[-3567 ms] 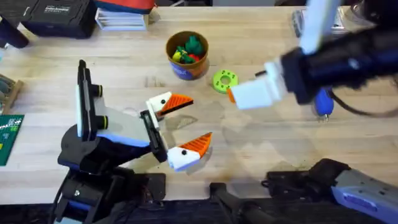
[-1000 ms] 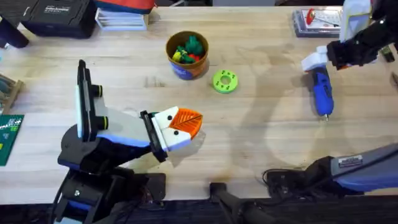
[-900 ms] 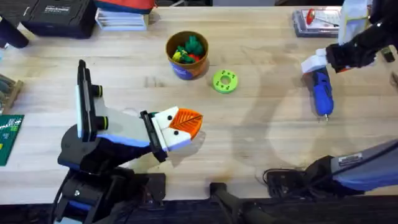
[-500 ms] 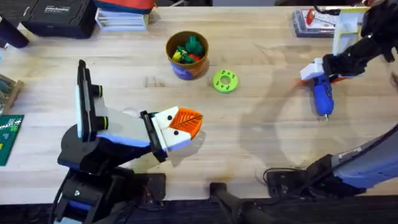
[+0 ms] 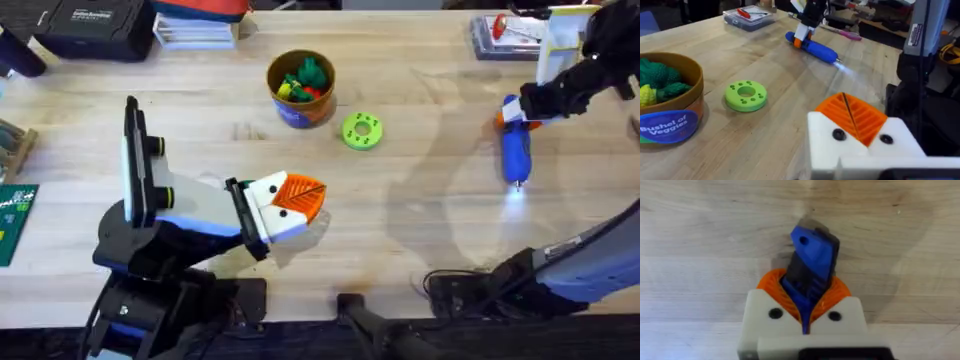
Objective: Pick up the gripper from the table and insert it into the empty holder that is missing its gripper. Then pick up a screw, insert it into the mounting hole, and use the screwdriver to tighten it. Finally, clean up the table by picking up the vegetable and placing it into the bucket.
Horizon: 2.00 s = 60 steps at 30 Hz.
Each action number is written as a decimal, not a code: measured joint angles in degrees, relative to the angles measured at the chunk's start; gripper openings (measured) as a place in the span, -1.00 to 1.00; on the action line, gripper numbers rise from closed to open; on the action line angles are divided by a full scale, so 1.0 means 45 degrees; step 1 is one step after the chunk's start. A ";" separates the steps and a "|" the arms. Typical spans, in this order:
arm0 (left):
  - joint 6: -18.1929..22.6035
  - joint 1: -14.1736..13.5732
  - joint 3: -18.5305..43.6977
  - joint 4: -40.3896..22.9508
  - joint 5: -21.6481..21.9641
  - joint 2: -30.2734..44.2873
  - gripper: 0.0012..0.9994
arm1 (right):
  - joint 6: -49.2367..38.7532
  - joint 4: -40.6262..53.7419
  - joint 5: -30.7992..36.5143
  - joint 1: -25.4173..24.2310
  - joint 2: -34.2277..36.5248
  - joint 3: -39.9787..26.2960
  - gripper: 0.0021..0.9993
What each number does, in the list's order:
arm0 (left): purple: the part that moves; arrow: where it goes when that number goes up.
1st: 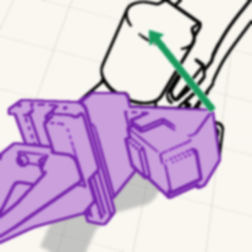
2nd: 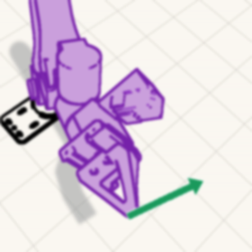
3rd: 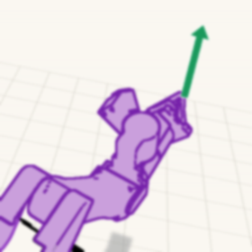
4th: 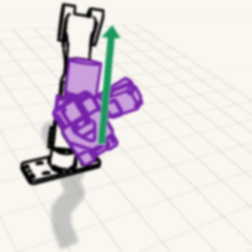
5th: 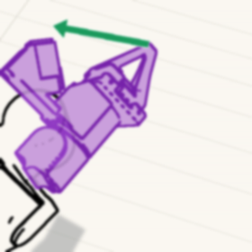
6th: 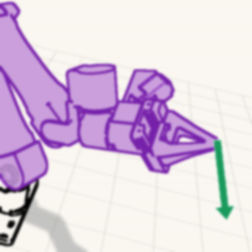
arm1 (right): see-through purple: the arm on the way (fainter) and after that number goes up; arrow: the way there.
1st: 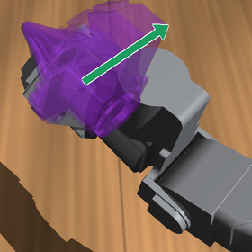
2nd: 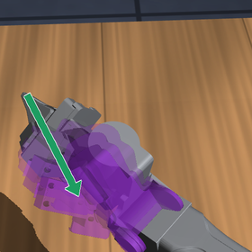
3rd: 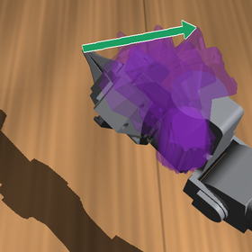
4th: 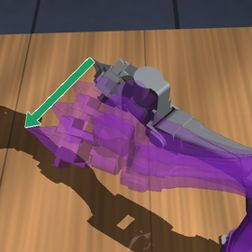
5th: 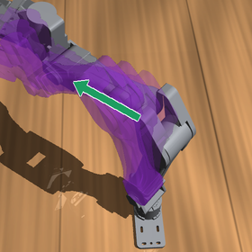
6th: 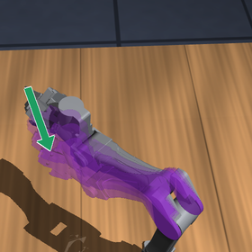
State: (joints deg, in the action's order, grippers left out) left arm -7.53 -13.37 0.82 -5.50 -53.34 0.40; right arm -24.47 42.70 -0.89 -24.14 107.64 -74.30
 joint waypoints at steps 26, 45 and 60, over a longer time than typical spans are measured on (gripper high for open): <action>0.0002 0.0000 0.0000 0.0000 0.0000 0.0000 -0.97 | 0.1530 0.1363 -0.1780 0.0009 -0.9032 0.0138 -0.95; 0.0000 0.0000 0.0000 0.0000 0.0000 0.0000 -0.97 | 0.7040 -0.8234 -0.4418 0.4560 -1.7699 0.7752 -0.95; 0.0005 0.0000 0.0000 -0.0003 -0.0019 0.0003 -0.97 | 0.8391 -1.6685 -0.5061 1.2041 -1.4871 0.9651 -0.95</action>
State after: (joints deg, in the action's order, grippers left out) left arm -7.51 -13.37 0.82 -5.51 -53.43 0.42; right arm 13.29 -32.39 -23.66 30.05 40.72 -30.87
